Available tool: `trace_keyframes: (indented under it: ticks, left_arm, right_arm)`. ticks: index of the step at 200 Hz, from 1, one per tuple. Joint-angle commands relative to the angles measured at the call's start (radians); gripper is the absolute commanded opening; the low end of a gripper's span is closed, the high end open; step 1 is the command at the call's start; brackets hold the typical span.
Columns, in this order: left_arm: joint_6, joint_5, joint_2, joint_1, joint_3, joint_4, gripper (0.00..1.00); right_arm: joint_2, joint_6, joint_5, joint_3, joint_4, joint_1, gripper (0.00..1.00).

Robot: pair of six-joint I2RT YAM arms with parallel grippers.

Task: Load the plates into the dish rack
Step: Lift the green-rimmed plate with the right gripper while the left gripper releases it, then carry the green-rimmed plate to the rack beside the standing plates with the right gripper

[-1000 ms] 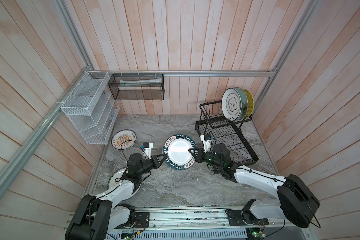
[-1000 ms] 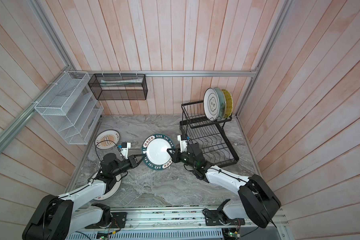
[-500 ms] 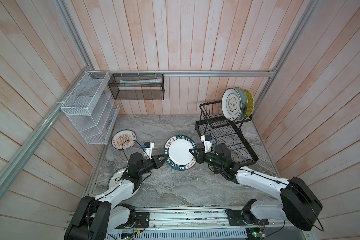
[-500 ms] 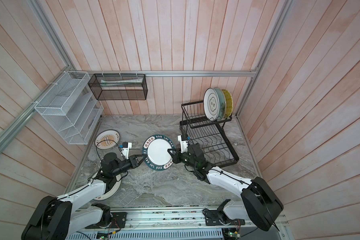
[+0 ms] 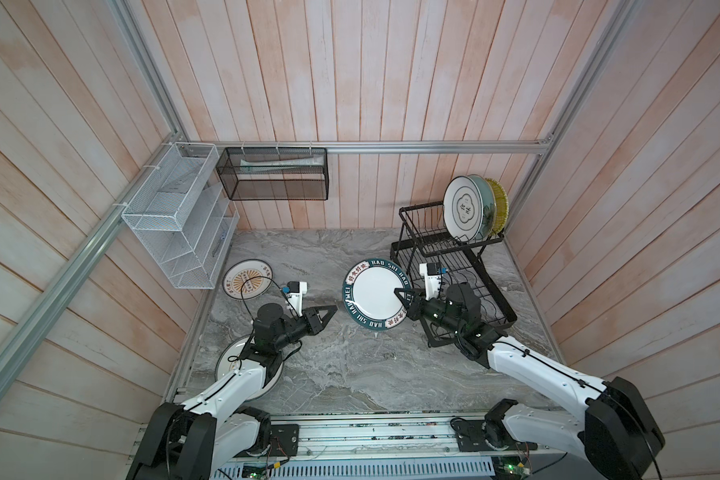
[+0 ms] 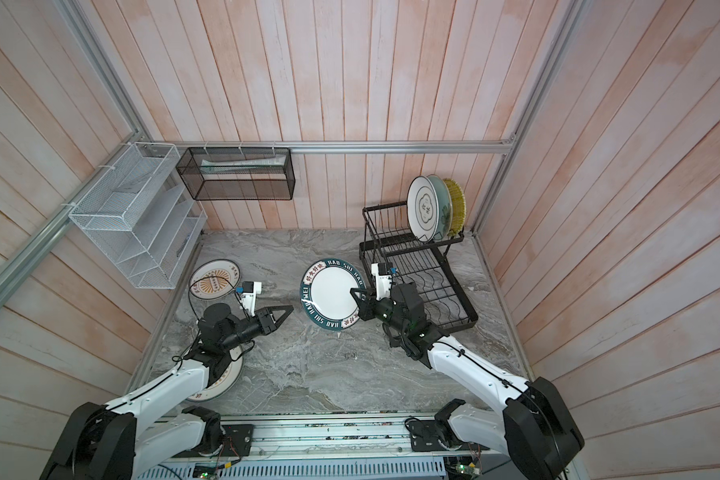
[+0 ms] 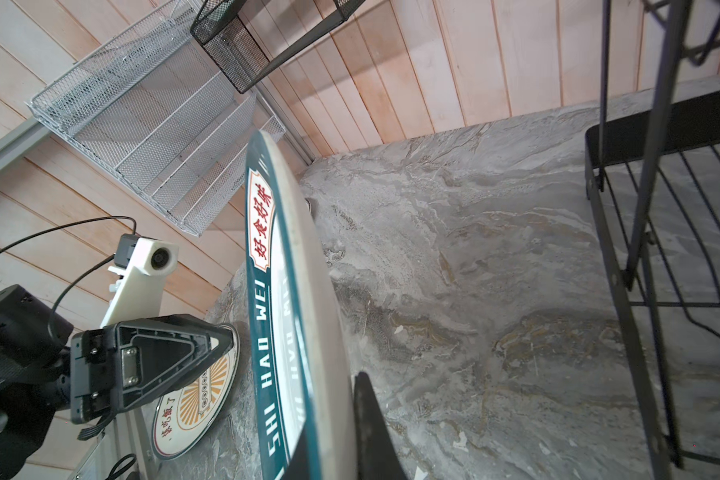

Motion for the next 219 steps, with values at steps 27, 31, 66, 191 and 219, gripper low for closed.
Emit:
trace_keyframes:
  ticks: [27, 31, 66, 191, 219]
  left_arm:
    - [0.029, -0.001, -0.035, -0.005, 0.03, -0.014, 0.29]
    - [0.029, 0.0, -0.036, -0.005, 0.032, -0.017, 0.29]
    - [0.031, 0.01, -0.054, -0.005, 0.034, -0.038, 0.29]
    - [0.142, -0.133, -0.28, -0.005, 0.07, -0.372, 0.28]
    - [0.144, -0.139, -0.293, -0.005, 0.071, -0.381, 0.28]
  right_arm:
    - [-0.089, -0.103, -0.007, 0.163, -0.055, -0.062, 0.0]
    - [-0.092, -0.115, -0.001, 0.179, -0.068, -0.069, 0.0]
    - [-0.112, -0.205, 0.064, 0.336, -0.182, -0.149, 0.0]
    - [-0.09, -0.415, 0.31, 0.621, -0.317, -0.312, 0.0]
    - [-0.079, -0.46, 0.383, 0.636, -0.314, -0.313, 0.0]
